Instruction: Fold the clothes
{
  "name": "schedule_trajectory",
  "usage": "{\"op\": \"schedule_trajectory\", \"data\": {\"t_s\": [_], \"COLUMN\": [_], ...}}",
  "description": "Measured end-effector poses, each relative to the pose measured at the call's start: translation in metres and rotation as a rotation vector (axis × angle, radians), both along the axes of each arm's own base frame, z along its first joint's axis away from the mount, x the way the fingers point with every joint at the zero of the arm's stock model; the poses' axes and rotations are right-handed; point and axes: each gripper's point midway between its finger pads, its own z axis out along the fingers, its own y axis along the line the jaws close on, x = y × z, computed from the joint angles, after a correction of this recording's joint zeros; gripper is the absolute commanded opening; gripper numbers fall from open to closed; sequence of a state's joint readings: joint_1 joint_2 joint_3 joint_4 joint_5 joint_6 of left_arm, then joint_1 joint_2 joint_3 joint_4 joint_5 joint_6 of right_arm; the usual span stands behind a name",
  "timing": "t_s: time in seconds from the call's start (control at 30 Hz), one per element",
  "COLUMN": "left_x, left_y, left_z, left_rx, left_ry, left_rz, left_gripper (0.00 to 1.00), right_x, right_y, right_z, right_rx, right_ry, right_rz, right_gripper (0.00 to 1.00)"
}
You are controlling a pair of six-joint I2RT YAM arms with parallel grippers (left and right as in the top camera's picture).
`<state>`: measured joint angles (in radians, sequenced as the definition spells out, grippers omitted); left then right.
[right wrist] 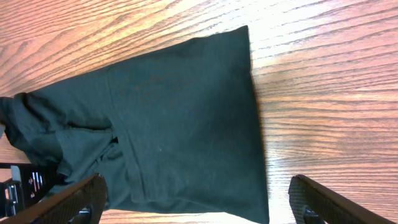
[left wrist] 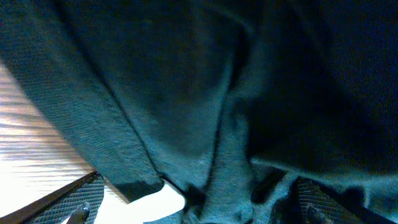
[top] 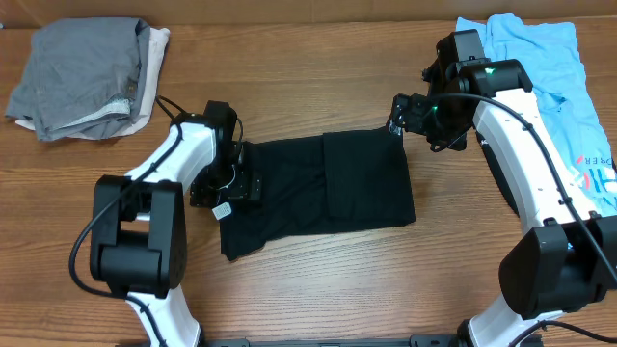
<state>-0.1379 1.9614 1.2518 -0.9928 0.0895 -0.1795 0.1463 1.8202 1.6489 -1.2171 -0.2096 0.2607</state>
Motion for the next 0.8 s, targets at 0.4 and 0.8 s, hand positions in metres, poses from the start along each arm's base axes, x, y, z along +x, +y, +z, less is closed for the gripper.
{"op": "schedule_trajectory", "data": {"t_s": [0.4,0.8], "left_x": [0.018,0.035], "left_y": [0.001,0.003], "left_z": [-0.004,0.004], "left_rx": [0.01,0.011], "left_ry": [-0.174,-0.154], "left_rz": [0.049,0.057], "left_gripper": [0.06,0.04], "right_x": [0.0,-0.029], "right_y": [0.0,0.009], "right_z": [-0.001,-0.07], "right_rx": [0.0,0.043], "right_ry": [-0.003,0.1], "right_rz": [0.007,0.02], "right_gripper": [0.25,0.04]}}
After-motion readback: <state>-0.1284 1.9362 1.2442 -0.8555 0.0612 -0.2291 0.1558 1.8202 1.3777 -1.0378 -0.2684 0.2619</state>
